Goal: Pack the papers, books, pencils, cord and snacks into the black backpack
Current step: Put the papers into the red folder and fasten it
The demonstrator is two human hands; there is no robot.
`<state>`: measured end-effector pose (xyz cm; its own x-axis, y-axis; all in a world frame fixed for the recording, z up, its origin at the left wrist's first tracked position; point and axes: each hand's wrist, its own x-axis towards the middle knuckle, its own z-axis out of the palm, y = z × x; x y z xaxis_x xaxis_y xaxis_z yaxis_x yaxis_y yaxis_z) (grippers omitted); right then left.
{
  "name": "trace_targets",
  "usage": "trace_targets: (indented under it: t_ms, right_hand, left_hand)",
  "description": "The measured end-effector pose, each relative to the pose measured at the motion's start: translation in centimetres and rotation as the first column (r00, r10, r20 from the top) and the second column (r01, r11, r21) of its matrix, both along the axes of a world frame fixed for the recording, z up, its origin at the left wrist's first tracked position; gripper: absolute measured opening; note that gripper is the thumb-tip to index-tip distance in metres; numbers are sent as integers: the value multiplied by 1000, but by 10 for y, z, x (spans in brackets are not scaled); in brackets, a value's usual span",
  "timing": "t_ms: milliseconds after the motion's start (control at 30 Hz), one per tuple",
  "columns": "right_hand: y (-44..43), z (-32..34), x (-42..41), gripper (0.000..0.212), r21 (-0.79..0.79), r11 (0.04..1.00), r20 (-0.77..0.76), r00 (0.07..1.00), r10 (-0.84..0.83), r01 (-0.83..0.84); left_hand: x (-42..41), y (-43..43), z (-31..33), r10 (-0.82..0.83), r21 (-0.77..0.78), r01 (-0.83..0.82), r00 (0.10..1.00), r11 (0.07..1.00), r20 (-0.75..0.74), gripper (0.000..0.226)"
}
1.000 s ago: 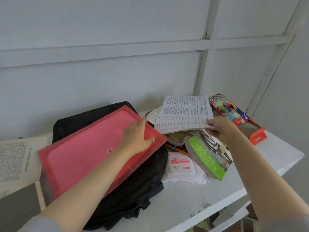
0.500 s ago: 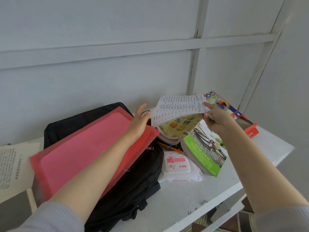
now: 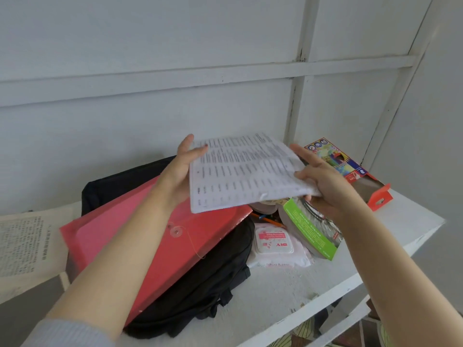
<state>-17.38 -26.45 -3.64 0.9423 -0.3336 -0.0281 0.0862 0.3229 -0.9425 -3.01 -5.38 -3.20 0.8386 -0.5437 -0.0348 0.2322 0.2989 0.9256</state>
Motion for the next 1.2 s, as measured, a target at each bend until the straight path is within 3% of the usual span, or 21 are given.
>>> trace_targets:
  t_ms: [100, 167, 267, 433, 600, 733, 833, 967, 1067, 1200]
  right_hand:
    - [16, -13, -6, 65, -53, 989, -94, 987, 134, -139]
    - [26, -22, -5, 62, -103, 970, -145, 969, 202, -218]
    - [43, -31, 2, 59, -133, 951, -158, 953, 258, -279]
    - [74, -24, 17, 55, -354, 879, -45, 945, 324, -318]
    - [116, -20, 29, 49, -707, 706, 214, 962, 170, 32]
    - [137, -26, 34, 47, -795, 539, 421, 894, 157, 279]
    - [145, -34, 36, 46, -817, 441, 489, 852, 187, 372]
    - [152, -51, 34, 41, -861, 392, 443, 855, 269, 323]
    - [155, -63, 33, 42, -885, 411, 354, 889, 290, 219]
    - [158, -64, 31, 50, -915, 398, 222, 914, 341, 74]
  left_hand:
    - [-4, 35, -3, -84, 290, 17, 972, 957, 219, 61]
    - [-10, 58, -7, -152, 389, 14, 933, 921, 326, 62]
    - [-24, 86, -6, -176, 402, 2, 900, 916, 398, 61]
    - [-41, 122, 3, -69, 353, -159, 830, 922, 554, 64]
    - [-61, 140, 7, 126, 248, -514, 587, 821, 800, 54]
    - [-74, 148, -3, 211, 98, -626, 401, 774, 891, 46]
    - [-81, 152, -19, 257, 22, -681, 306, 732, 916, 44]
    - [-83, 158, -48, 283, 29, -709, 319, 705, 905, 42]
    - [-80, 162, -67, 287, 74, -727, 360, 683, 888, 43]
    - [-77, 165, -81, 264, 149, -730, 419, 667, 869, 59]
